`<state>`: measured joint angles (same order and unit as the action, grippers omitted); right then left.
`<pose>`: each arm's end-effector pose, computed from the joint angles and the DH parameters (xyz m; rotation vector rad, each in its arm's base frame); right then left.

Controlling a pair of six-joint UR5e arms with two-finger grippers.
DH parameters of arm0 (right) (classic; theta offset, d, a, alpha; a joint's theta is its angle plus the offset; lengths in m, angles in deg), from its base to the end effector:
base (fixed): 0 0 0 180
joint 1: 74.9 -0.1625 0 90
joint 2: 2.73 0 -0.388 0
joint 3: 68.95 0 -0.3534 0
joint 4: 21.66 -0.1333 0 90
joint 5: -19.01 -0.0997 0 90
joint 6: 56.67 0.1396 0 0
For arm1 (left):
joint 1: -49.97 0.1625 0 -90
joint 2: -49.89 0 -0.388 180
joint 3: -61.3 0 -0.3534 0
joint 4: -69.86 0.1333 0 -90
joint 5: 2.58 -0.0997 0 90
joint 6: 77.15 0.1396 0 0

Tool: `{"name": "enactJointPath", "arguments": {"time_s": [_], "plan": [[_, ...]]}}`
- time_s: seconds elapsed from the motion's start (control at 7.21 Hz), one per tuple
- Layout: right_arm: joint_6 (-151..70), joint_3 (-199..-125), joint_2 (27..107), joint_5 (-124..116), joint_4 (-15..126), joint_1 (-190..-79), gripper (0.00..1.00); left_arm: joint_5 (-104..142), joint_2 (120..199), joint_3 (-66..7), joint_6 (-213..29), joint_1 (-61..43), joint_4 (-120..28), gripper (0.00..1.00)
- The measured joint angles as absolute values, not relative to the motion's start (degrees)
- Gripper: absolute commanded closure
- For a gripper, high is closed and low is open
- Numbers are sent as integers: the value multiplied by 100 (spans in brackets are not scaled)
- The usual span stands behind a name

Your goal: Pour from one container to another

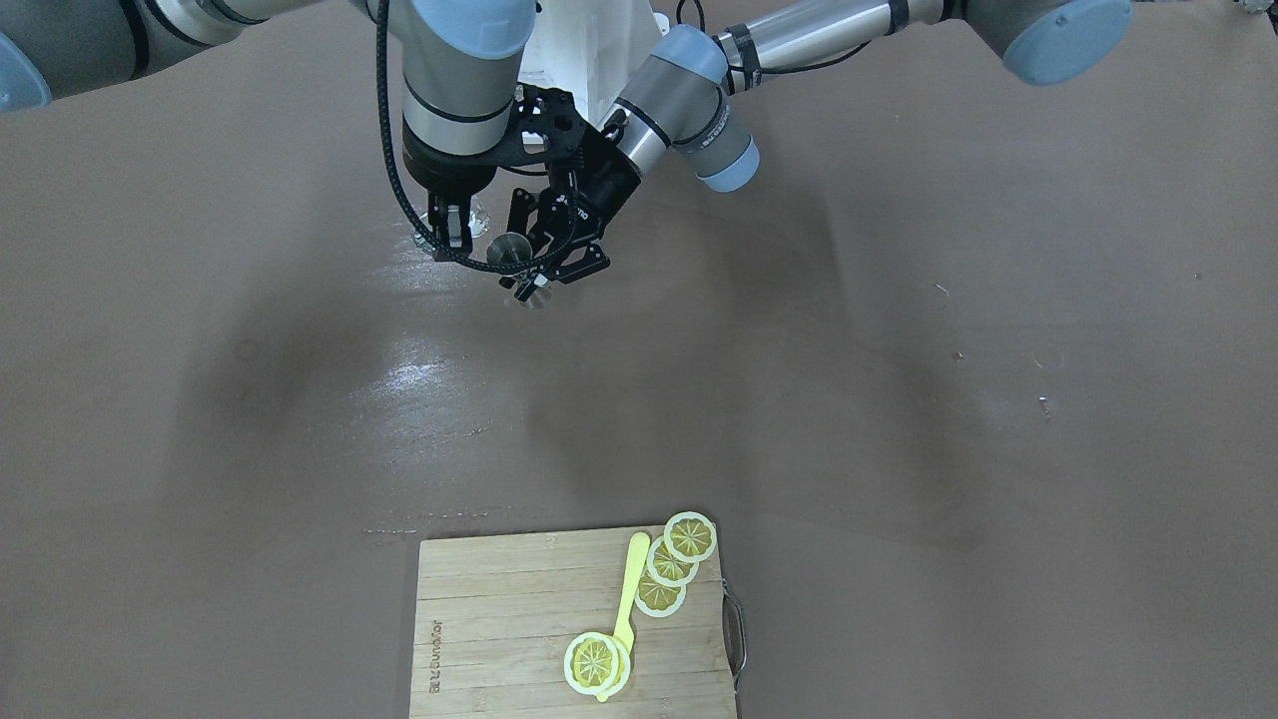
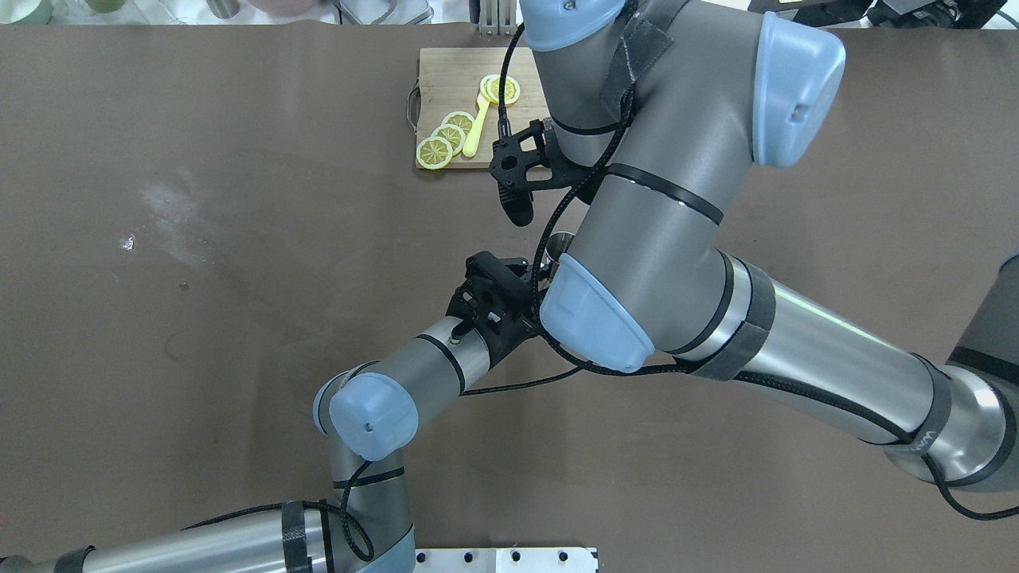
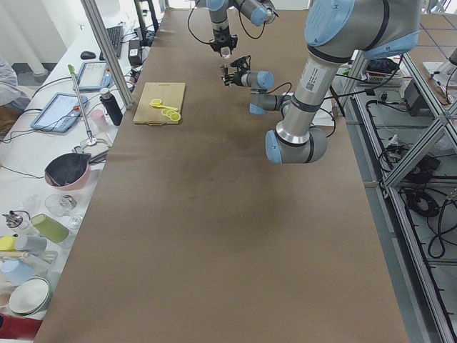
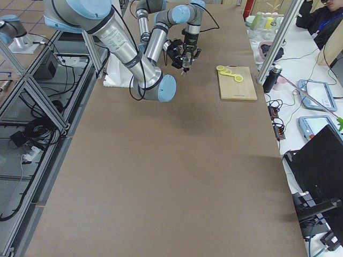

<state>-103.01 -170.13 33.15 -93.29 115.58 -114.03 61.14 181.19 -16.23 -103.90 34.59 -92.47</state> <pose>-0.4123 -0.4390 0.1607 0.3367 -0.4532 -1.7190 0.5935 -0.3656 0.1615 1.3438 1.1205 0.2064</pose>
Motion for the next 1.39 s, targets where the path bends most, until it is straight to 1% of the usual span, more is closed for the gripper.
{"name": "enactJointPath", "arguments": {"time_s": [0.56,1.39], "plan": [[-10560,-16438,2984,-9243,11631,-11390,100,6112,18120,-1631,-10393,3459,-9247,100],[-10916,-16195,2803,-9075,11980,-11299,100,6106,18125,-1631,-10386,3459,-9247,100]]}}
